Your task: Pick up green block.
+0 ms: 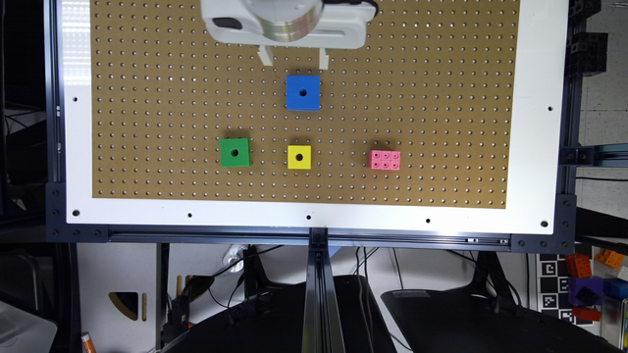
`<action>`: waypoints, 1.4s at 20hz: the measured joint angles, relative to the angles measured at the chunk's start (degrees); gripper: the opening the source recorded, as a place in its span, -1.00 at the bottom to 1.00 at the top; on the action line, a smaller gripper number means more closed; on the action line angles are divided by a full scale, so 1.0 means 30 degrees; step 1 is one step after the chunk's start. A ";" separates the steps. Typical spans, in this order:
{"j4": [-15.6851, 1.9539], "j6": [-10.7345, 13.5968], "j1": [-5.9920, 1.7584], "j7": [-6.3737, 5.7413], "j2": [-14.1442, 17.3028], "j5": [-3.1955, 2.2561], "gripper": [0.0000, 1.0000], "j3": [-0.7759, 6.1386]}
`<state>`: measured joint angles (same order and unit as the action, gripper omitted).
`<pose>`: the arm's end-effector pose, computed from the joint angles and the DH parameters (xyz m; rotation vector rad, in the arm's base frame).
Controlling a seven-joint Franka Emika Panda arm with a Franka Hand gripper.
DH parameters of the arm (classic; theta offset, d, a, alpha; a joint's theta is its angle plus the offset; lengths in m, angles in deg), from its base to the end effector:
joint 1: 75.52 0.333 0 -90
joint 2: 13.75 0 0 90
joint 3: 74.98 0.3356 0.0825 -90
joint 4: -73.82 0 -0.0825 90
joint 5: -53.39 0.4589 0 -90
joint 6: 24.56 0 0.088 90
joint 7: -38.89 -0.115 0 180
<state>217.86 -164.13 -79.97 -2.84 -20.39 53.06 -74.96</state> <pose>0.5053 -0.0392 0.2824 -2.8845 1.2218 -0.0581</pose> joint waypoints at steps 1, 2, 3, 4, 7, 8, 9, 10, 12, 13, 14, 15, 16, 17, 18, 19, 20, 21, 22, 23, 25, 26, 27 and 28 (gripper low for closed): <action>-0.0265 0.0000 -0.0117 0.0098 0.0209 0.0000 1.00 0.0001; -0.0585 0.0000 -0.0221 0.0181 0.0482 -0.0001 1.00 0.0000; -0.1069 0.0000 -0.0340 0.0298 0.0920 -0.0001 1.00 0.0000; -0.1480 0.0000 -0.0424 0.0383 0.1316 -0.0001 1.00 0.0000; -0.2811 0.0000 -0.0566 0.0493 0.2635 -0.0004 1.00 0.0001; -0.3238 0.0000 -0.0615 0.0516 0.3031 -0.0011 1.00 0.0000; -0.3651 0.0002 -0.0686 0.0572 0.3421 -0.0012 1.00 0.0001; -0.4069 0.0002 -0.0793 0.0682 0.3816 -0.0013 1.00 0.0000; -0.4670 0.0003 -0.1061 0.0937 0.4352 -0.0014 1.00 -0.0001; -0.4971 0.0008 -0.1252 0.1139 0.4610 -0.0014 1.00 -0.0002; -0.5193 0.0009 -0.1417 0.1296 0.4791 -0.0014 1.00 -0.0002; -0.5423 0.0012 -0.1605 0.1493 0.4965 -0.0014 1.00 -0.0002; -0.5628 0.0013 -0.1806 0.1679 0.5107 -0.0015 1.00 -0.0004; -0.5867 0.0014 -0.2080 0.1967 0.5262 -0.0019 1.00 -0.0017; -0.6153 0.0018 -0.2436 0.2330 0.5449 -0.0019 1.00 -0.0030; -0.6489 0.0052 -0.2832 0.2739 0.5681 -0.0019 1.00 -0.0038; -0.6839 0.0106 -0.3200 0.3114 0.5935 -0.0015 1.00 -0.0036; -0.7180 0.0128 -0.3497 0.3420 0.6212 -0.0015 1.00 -0.0036; -0.7575 0.0147 -0.3795 0.3727 0.6556 -0.0015 1.00 -0.0035; -0.7879 0.0149 -0.3988 0.3915 0.6829 -0.0015 1.00 -0.0035; -0.8282 0.0164 -0.4155 0.4097 0.7196 -0.0015 1.00 -0.0034; -0.8402 0.0175 -0.4176 0.4123 0.7301 -0.0015 1.00 -0.0034; -0.8465 0.0177 -0.4176 0.4124 0.7360 -0.0015 1.00 -0.0031; -0.8487 0.0177 -0.4175 0.4124 0.7384 -0.0015 1.00 -0.0022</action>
<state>192.39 -163.59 -92.50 9.53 1.76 53.02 -75.03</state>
